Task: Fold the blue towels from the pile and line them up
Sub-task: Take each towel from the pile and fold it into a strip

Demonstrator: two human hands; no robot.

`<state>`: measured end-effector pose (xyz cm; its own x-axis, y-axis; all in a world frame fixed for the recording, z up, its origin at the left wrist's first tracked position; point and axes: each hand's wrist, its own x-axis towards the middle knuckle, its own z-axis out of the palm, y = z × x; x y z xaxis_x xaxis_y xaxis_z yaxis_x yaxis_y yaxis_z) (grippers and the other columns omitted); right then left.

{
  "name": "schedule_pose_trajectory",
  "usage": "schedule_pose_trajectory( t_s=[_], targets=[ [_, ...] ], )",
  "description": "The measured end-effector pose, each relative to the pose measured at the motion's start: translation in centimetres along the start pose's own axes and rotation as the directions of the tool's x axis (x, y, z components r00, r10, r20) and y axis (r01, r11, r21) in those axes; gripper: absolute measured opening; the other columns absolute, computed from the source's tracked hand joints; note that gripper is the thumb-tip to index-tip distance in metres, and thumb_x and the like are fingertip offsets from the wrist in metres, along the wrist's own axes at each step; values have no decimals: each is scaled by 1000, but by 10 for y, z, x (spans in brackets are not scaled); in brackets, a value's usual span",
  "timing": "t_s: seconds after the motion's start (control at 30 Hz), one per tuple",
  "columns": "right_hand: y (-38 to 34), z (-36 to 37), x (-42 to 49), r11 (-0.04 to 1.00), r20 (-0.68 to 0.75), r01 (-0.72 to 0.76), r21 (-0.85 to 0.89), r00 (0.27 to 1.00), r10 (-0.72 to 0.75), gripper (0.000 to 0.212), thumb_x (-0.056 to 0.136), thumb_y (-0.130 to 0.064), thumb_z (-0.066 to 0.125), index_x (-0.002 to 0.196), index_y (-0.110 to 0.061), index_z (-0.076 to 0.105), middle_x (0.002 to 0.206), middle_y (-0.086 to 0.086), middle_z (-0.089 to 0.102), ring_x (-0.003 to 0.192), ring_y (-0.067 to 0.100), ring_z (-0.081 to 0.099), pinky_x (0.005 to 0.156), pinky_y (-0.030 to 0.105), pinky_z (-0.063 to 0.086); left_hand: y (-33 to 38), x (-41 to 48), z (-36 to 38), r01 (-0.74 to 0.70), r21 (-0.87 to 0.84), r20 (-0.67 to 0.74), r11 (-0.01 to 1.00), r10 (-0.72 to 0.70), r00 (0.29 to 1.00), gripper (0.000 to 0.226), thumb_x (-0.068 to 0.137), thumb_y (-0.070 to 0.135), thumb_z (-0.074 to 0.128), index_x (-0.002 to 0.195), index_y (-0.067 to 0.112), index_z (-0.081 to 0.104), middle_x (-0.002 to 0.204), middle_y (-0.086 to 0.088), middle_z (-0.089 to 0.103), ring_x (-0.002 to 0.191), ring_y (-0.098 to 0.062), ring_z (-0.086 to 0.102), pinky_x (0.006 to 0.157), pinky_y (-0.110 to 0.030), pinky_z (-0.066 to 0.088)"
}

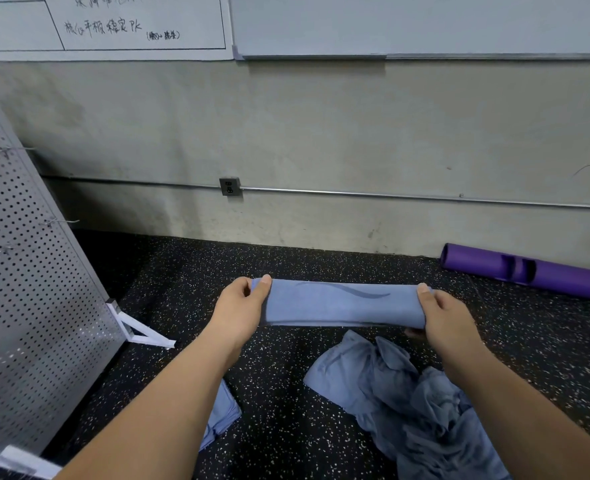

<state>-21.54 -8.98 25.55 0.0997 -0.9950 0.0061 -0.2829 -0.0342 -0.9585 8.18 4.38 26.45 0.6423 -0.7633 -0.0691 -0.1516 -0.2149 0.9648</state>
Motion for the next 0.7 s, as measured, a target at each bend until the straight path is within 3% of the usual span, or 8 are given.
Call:
schedule_pose_trajectory(
  t_s=[0.13,0.23,0.33,0.4,0.5,0.6,0.7],
  targets=[
    [4,1,1,979,-125,115,-168,983,-136,48,107,-54,48,87,-16,67,78,8,72,55,22,71,69,52,60,-1,1,3,-60,69,-84,996,66,994,54,102,60,57,96,7,62,93,-15,67,75,-21,54,66,-38,42],
    [3,1,3,982,-143,126,-142,979,-146,47,106,-55,52,85,-16,68,79,7,72,60,23,71,67,51,61,3,0,4,-109,36,-121,993,112,986,50,102,56,61,93,6,61,89,-17,67,67,-20,56,56,-38,48],
    [-2,2,-1,997,-70,71,16,995,-69,43,107,-49,54,93,-14,73,90,11,74,69,23,71,60,36,57,4,-2,4,-107,-36,-129,994,102,986,45,103,47,64,94,3,61,85,-12,63,63,-19,57,50,-32,51],
    [-2,2,-2,987,21,-31,160,999,29,40,107,-47,57,100,-12,76,94,10,77,78,22,74,68,36,61,1,-1,3,-50,-105,-80,993,41,996,42,102,46,67,98,3,64,93,-13,67,68,-21,61,55,-36,58],
    [5,0,-1,948,133,-170,269,982,138,39,106,-46,59,108,-11,76,101,10,81,94,25,78,85,46,64,-2,-1,0,91,-169,86,981,-77,993,39,97,43,75,110,6,67,110,-15,70,83,-23,69,64,-36,62],
    [10,-2,1,929,218,-236,285,960,176,37,99,-42,71,111,-8,75,105,16,80,100,31,75,97,55,61,-6,-1,-2,189,-184,243,965,-142,960,37,90,27,85,116,7,69,118,-15,72,90,-23,75,73,-35,64],
    [12,-7,3,932,302,-256,256,937,174,34,88,-25,84,116,-7,73,110,19,78,104,33,75,103,60,56,-12,1,-7,175,-163,238,971,-133,962,31,89,15,85,115,9,70,118,-13,74,92,-23,78,75,-36,65]
  ],
)
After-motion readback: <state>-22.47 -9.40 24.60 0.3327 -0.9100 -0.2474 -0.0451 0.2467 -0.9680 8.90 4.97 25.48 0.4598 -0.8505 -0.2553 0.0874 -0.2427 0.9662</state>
